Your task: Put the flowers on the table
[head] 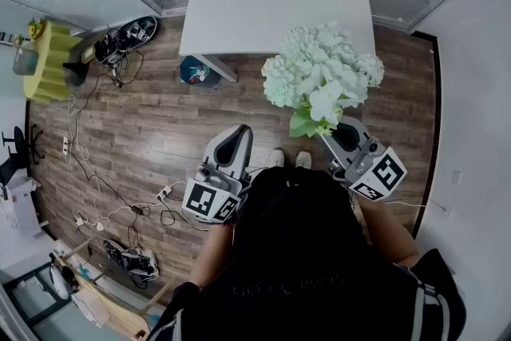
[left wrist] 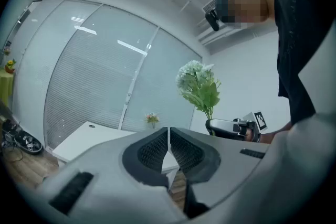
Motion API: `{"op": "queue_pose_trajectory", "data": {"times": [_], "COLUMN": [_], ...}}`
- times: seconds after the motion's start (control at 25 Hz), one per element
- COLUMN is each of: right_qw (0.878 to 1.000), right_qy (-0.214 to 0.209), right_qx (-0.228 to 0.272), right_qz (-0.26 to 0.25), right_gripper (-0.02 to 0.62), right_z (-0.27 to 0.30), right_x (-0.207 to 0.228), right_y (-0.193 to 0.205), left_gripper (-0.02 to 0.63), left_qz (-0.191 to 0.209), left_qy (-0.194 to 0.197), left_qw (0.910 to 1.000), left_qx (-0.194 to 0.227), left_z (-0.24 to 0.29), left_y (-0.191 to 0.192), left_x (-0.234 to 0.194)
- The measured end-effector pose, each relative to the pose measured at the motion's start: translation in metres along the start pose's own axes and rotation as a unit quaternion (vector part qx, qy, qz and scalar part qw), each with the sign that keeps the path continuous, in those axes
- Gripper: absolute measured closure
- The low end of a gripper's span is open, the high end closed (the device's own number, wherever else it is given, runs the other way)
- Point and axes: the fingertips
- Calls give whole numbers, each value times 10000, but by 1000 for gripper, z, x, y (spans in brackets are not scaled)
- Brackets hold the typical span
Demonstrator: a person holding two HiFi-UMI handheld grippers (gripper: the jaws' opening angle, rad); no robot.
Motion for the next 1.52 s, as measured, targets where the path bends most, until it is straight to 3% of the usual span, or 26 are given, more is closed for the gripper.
{"op": "queue_pose_trajectory", "data": {"times": [0.4,0.6,0.84,1.04,1.12,1.28,1.52], "right_qw": [9997,9995,9994,9994,9995,9998,9999], "right_qy": [-71,-103,-28,-9,6,32,86], "right_qx": [228,292,338,330,309,182,87], "right_qz": [-66,-105,-35,-78,-58,-2,-45], "right_gripper": [551,551,551,551,551,551,551], "right_z": [3,3,-20,-60,-51,1,31], "right_x": [-6,5,0,18,28,69,89], "right_y": [-10,6,-15,-25,-24,-18,-18], "left_gripper": [580,580,580,580,580,580,580], "left_qz": [11,79,82,159,154,92,30], "left_qy": [138,140,127,176,186,136,132], "left_qw": [9999,9999,9998,9996,9996,9997,9995], "left_qx": [1,12,87,136,154,198,287], "left_z": [12,14,5,29,37,70,88], "left_y": [-1,11,-6,-1,0,-2,-7], "left_x": [-11,-22,8,46,37,-21,-55]}}
Point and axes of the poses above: the fingertips, and each gripper's own axes: z forward along the fingers, x to its right, y out of its underside, and after that the axes turned 6 degrees about y, right-handed
